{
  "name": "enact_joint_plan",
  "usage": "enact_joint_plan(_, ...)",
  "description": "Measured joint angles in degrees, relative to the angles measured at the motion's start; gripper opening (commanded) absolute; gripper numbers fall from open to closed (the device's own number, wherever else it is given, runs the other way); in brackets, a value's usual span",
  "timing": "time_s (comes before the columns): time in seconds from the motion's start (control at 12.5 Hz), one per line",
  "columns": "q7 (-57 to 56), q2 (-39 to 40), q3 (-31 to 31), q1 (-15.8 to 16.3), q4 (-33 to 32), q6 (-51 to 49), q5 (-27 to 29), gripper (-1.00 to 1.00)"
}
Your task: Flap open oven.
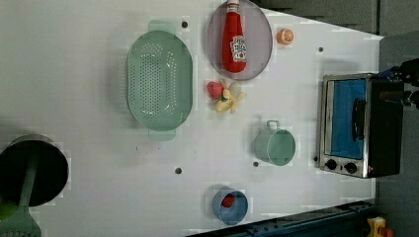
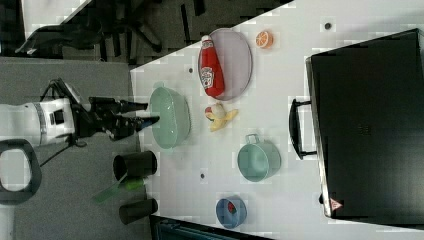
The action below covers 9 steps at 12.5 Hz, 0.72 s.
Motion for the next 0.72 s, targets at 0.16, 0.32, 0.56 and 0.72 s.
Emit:
enact_joint_plan(0.16,1.1,-10.0,-1.5,0.4,-9.8,-9.8,-0.1,0.81)
enact_joint_plan(0.32,1.7,-18.7,-2.6,0.4,-13.2,-13.1,-0.2,1.00)
enact_joint_plan(0.56,2.1,-23.0,-2.8,-0.3,-8.0,-11.8,-0.2,0.65)
enact_joint_plan(0.72,2.1,-22.6,-2.8,-0.2,-6.4,-11.7,-0.5,0.15)
